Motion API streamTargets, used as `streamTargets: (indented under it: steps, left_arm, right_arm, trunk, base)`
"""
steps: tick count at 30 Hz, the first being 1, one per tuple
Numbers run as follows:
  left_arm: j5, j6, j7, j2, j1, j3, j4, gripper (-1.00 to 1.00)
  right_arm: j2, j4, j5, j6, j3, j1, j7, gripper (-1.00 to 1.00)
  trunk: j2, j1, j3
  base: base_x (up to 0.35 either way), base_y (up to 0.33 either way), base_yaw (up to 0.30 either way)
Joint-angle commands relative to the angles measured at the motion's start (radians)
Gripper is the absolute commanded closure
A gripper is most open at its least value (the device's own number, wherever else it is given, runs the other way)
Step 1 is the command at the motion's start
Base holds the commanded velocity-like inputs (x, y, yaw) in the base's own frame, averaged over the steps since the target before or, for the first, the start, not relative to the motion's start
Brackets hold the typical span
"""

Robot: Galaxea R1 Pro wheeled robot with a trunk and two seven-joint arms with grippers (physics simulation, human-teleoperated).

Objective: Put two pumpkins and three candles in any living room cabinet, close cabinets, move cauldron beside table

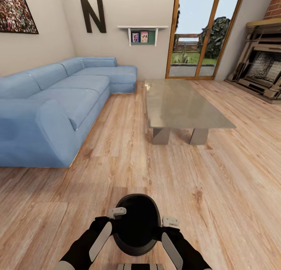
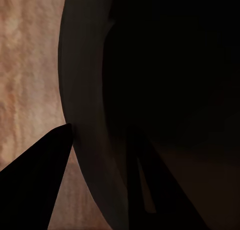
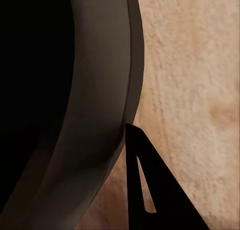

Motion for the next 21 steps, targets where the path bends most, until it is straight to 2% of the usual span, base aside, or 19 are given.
streamTargets:
  steps: [1, 5, 21]
  left_arm:
    - [0.027, 0.001, 0.01, -0.008, -0.001, 0.005, -0.013, 1.0]
    - [0.027, 0.001, 0.01, -0.009, -0.001, 0.005, -0.013, 1.0]
    - [0.027, 0.001, 0.01, -0.007, -0.001, 0.005, -0.013, 1.0]
  right_arm:
    - [0.0, -0.003, 0.004, 0.011, -0.028, 0.0, -0.02, 1.0]
    - [0.0, -0.004, 0.004, 0.011, -0.027, 0.0, -0.02, 1.0]
    - [-0.004, -0.004, 0.002, -0.002, -0.028, 0.0, -0.02, 1.0]
  trunk:
    - [0.0, 0.0, -0.001]
    - [0.0, -0.001, 0.007]
    - [0.112, -0.062, 0.057]
  base:
    - [0.0, 0.0, 0.0]
    - [0.0, 0.0, 0.0]
    - [0.0, 0.0, 0.0]
